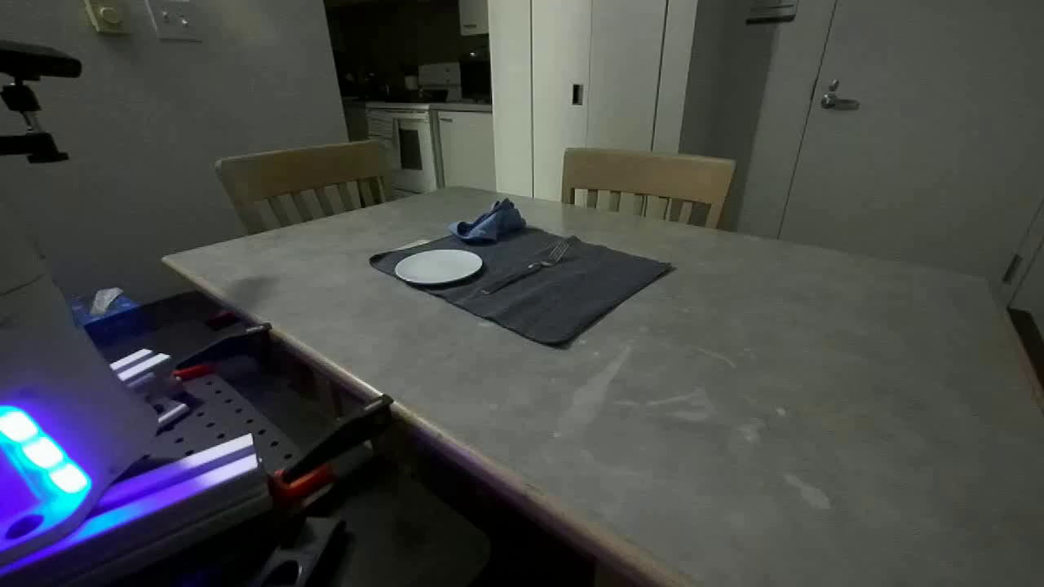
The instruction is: Take the cloth and wipe the plate
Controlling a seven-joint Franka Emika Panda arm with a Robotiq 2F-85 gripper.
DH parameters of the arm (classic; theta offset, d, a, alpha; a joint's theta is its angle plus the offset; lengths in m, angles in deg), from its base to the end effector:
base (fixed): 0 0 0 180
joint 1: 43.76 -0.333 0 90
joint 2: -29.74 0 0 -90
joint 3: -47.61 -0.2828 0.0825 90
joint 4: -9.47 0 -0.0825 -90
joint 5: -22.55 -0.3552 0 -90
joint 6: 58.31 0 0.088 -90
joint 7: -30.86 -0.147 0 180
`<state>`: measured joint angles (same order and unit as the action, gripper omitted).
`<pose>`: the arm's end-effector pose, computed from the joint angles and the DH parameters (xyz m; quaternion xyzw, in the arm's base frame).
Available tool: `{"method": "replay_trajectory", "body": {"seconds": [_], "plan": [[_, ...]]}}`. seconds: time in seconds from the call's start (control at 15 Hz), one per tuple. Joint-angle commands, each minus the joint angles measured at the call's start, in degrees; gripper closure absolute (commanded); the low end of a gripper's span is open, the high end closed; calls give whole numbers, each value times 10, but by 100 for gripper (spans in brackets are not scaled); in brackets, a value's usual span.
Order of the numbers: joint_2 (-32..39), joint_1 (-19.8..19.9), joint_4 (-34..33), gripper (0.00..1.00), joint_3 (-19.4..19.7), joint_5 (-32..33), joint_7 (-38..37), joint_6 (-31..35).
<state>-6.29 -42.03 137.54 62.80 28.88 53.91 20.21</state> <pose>0.2921 -0.1201 0.5074 -0.9883 -0.0829 0.1123 0.0606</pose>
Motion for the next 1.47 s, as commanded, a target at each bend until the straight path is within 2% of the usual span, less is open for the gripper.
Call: {"method": "replay_trajectory", "body": {"seconds": [0.0, 0.33, 0.67, 1.0, 1.33, 1.4], "plan": [[2, 5, -1, 0, -4, -2, 3, -1], [19, -3, -17, 0, -12, 4, 7, -5], [50, -22, -40, 0, -41, 8, 7, -9], [112, -45, -80, 0, -76, 12, 12, -9], [187, -56, -123, 0, -93, 20, 42, -1], [150, -50, -92, 0, -94, 2, 19, 3]]}}
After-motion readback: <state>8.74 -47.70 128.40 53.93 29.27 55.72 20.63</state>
